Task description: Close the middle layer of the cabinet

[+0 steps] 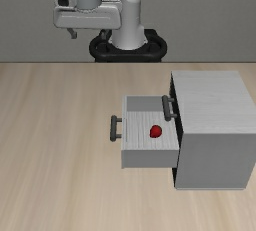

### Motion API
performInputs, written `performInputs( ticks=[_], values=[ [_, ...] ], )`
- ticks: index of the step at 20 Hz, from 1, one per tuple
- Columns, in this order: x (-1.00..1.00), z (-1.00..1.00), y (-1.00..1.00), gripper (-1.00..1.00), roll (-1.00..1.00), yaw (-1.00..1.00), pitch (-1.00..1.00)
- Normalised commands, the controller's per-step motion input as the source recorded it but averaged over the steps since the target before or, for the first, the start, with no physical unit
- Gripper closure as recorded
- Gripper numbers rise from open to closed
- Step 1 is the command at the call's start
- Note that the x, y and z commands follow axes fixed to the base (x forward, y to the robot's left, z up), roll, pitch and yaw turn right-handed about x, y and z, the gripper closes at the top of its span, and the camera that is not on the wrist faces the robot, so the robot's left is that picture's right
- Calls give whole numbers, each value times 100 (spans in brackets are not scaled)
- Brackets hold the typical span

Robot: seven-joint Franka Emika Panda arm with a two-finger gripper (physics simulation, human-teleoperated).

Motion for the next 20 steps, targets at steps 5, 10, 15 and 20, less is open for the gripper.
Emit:
performInputs(
  ticks=[5,10,15,20],
  values=[
    [40,0,-60,-100,0,0,0],
    [100,0,0,-100,0,0,0],
    [100,0,0,-100,0,0,0],
    [100,0,0,-100,0,0,0]
  ],
)
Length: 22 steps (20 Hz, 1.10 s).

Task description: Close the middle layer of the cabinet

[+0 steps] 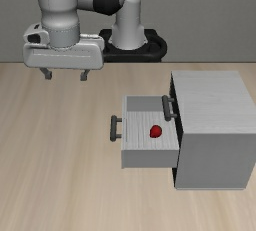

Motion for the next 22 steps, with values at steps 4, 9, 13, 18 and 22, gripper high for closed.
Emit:
performInputs(
  ticks=[4,9,13,18,22],
  values=[
    [50,0,0,-100,17,0,0],
    [0,0,0,-100,45,0,0],
    [0,0,0,-100,45,0,0],
    [0,0,0,-100,49,0,0],
    [0,0,0,-100,45,0,0]
  ],
)
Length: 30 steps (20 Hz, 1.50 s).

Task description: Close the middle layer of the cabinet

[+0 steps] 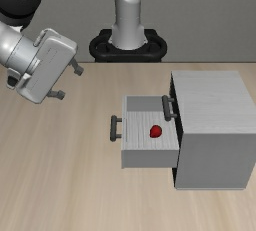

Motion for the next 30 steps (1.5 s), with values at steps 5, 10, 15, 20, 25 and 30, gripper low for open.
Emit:
performInputs(
  ticks=[5,10,15,20,25,30],
  values=[
    [0,0,0,-100,45,0,0],
    [0,-20,0,-100,36,0,0],
    [0,-100,0,-100,0,0,0],
    [0,-80,0,-100,0,0,4],
    [0,0,0,-100,0,0,45],
    [0,0,0,-100,0,0,45]
  ],
)
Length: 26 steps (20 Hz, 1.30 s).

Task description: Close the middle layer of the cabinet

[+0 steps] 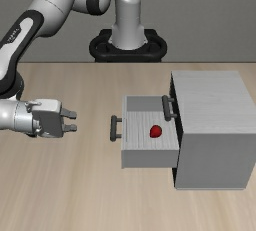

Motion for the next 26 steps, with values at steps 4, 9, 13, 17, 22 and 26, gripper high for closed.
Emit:
performInputs(
  ticks=[4,9,13,17,22,26],
  values=[
    [0,0,0,-100,0,0,45],
    [0,0,0,-100,0,0,45],
    [0,0,0,-100,0,0,51],
    [0,0,0,-100,0,0,45],
    [0,0,0,-100,0,0,45],
    [0,0,50,-100,0,0,17]
  ],
)
